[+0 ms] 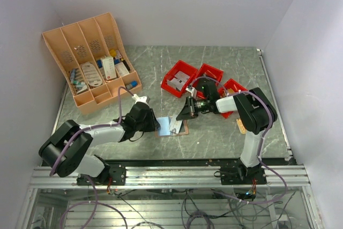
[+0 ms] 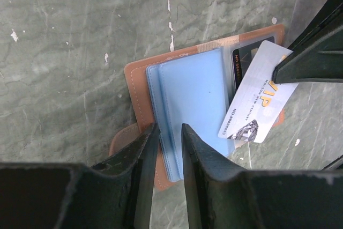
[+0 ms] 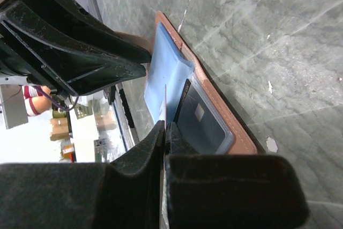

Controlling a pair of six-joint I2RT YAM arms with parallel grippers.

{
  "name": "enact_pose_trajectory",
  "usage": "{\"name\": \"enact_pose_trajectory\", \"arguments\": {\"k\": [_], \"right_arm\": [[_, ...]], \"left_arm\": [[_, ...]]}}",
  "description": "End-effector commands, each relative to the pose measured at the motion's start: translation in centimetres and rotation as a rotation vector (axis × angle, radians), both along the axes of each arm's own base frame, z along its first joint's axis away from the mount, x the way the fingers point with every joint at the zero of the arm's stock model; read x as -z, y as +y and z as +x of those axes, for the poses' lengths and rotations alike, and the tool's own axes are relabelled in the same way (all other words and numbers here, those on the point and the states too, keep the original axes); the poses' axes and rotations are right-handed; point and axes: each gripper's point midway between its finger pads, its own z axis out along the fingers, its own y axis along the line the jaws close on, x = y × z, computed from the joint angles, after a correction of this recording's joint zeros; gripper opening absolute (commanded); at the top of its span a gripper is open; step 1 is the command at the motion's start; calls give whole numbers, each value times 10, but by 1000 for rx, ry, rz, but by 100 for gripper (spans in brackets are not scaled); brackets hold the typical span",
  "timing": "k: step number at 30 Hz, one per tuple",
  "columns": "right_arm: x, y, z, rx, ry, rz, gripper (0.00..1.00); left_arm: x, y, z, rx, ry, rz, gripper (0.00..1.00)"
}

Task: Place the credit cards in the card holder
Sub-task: Insert the credit card into the card holder.

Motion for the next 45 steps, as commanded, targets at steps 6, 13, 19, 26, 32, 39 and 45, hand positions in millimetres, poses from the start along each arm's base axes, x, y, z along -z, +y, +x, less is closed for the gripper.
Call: {"name": "enact_pose_trajectory", "arguments": {"k": [6,13,19,26,32,39,45], "right_arm": [[15,2,-5,-26,22,-68,0],[22,2,0,-30,32,-129,0],[25,1,-1,-43,48,-161,0],[24,0,4,-53,25,-197,0],[27,2,-1,-68,28,-222,0],[39,6,-4,-90,60,-252,0],[42,6,-2,-98,70,-269,0]], "left_arm": [[4,3,4,12,-17,75,35],[2,-1,9,37,-36,79,36],[4,1,13,37,-38,114,36],[3,2,16,25,-46,123,36],[-2,-1,16,46,-71,107,36],[-6,-2,17,60,-90,98,37],[-7,-3,18,65,-96,100,37]]}}
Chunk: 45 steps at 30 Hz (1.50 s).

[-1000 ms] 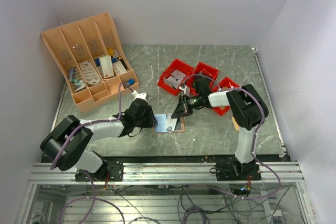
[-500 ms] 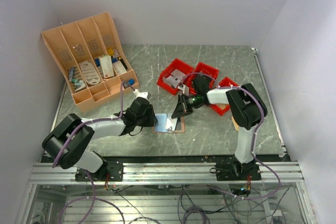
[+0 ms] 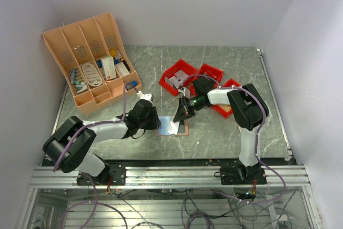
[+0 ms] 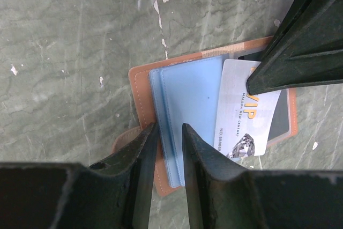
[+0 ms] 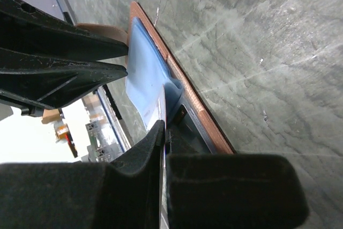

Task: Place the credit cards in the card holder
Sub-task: Insert the credit card into the card holder.

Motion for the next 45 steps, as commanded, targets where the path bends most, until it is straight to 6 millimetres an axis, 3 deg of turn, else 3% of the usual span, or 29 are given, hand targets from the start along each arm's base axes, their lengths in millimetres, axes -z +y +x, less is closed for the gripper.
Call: {"name": "enact_pose_trajectory", "arguments": {"k": [1,20,45], "right_arm": [[24,-8,0,-7,-5,-93,0],[27,-12,-10,-57,53,-102,0],[29,12,5,-99,46,-53,2]], "left_arm": [[-7,0,7,2,-46,14,37],[-8,-2,9,14,-53,14,37],[-10,-3,7,20,-56,1,38]]}}
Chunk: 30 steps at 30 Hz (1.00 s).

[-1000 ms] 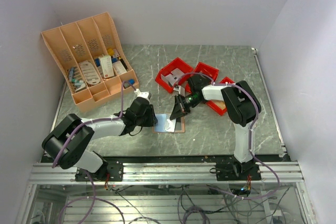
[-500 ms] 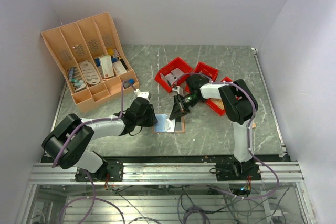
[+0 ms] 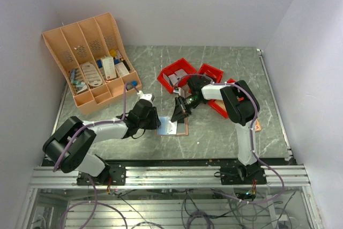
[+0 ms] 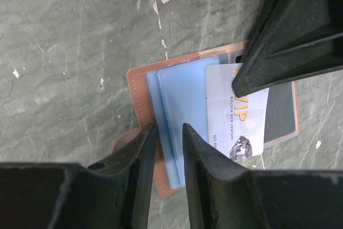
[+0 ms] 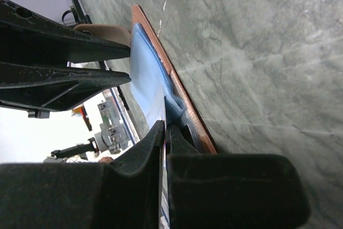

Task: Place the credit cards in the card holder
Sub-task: Insert the credit card into the card holder.

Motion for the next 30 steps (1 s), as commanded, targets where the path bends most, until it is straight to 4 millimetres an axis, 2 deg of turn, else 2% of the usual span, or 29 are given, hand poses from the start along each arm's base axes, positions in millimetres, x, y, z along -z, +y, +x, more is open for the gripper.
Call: {"name": "enact_pose_trajectory", "arguments": {"k": [1,7,13,18,23,30], "right_arm": [[25,1,5,-11,-48,-65,2],[24,4,10,-15,-58,-56,7],[21,6,12,-15,-67,-41,10],[21,6,11,-12,-63,-40,11],[21,6,12,-10,-65,-40,11],[23,6,10,-7,-60,-39,12]], "left_arm": [[-11,-4,7,7,-46,-10,38],[-22,-4,8,-2,-65,-32,39],[-60,-6,5,-37,-114,-110,40],[-79,-22,-2,-79,-113,-199,38],[-81,-50,-8,-115,-112,-183,35],[-66,-86,-8,-143,-135,-66,34]]}}
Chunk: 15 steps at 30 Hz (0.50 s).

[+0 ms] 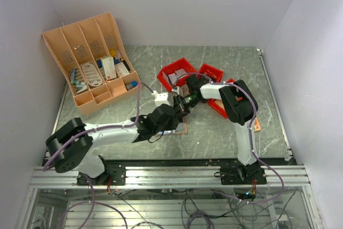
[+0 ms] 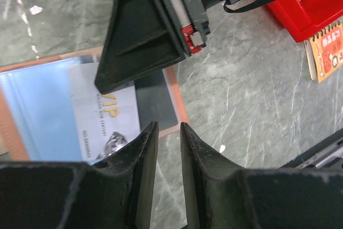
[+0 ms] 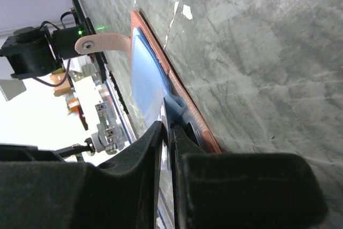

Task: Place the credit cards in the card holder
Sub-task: Insert the credit card into the card holder.

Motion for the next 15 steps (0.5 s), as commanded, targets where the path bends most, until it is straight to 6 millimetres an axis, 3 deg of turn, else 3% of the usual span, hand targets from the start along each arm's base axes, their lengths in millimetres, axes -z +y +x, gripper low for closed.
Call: {"name": "enact_pose_trajectory", "arguments": {"k": [1,9,15], "right_arm": [[24,-2,4,6,-41,-52,12],[25,-3,4,6,-38,-51,12],[25,-3,4,7,-38,-49,13]], "left_arm": [[4,-11,13,-99,-40,69,34],[41,-39,12,-108,-8,199,33],[47,-37,18,-156,-23,282,33]]}}
